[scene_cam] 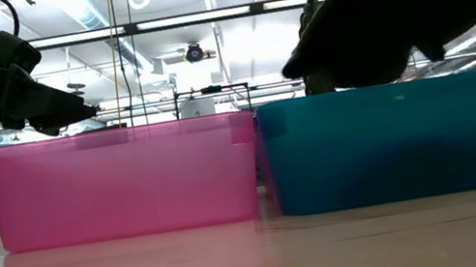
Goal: Pick & Place hat
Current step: Put the right black cap into the blue bin
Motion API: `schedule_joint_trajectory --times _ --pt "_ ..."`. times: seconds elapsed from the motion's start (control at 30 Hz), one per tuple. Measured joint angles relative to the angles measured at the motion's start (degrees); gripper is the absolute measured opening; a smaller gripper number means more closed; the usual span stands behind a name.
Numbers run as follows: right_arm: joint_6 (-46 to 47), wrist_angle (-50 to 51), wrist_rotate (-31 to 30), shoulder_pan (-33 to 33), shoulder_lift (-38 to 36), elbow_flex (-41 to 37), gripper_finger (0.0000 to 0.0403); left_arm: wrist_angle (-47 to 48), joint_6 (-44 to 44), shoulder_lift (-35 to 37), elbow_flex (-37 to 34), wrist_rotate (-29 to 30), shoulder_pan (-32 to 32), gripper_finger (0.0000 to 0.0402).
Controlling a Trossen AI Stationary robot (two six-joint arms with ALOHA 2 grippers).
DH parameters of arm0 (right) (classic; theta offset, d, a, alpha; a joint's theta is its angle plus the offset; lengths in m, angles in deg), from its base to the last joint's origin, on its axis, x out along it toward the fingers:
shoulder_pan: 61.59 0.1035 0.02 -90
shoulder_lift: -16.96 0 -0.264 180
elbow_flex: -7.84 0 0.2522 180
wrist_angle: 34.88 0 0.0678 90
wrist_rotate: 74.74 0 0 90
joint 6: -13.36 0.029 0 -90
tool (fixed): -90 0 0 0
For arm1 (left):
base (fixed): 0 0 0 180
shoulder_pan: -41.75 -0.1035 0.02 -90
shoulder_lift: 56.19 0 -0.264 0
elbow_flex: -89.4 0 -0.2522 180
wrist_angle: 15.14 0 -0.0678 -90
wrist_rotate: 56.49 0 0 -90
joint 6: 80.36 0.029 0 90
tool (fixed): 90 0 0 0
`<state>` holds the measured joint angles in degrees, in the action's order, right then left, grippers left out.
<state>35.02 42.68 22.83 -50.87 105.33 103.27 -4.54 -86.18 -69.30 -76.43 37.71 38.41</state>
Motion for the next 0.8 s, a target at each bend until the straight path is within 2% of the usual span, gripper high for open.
schedule_joint_trajectory --times 0.53,0.8 --pt "-3.6 -10.8 0.4 -0.1 20.4 0.8 0.0002 0.0 0.0 0.0 0.0 0.0 0.0 0.0213" --pt "-5.1 -12.7 1.4 -0.2 24.9 1.0 0.0010 0.0 0.0 0.0 0.0 0.0 0.0 0.0213"
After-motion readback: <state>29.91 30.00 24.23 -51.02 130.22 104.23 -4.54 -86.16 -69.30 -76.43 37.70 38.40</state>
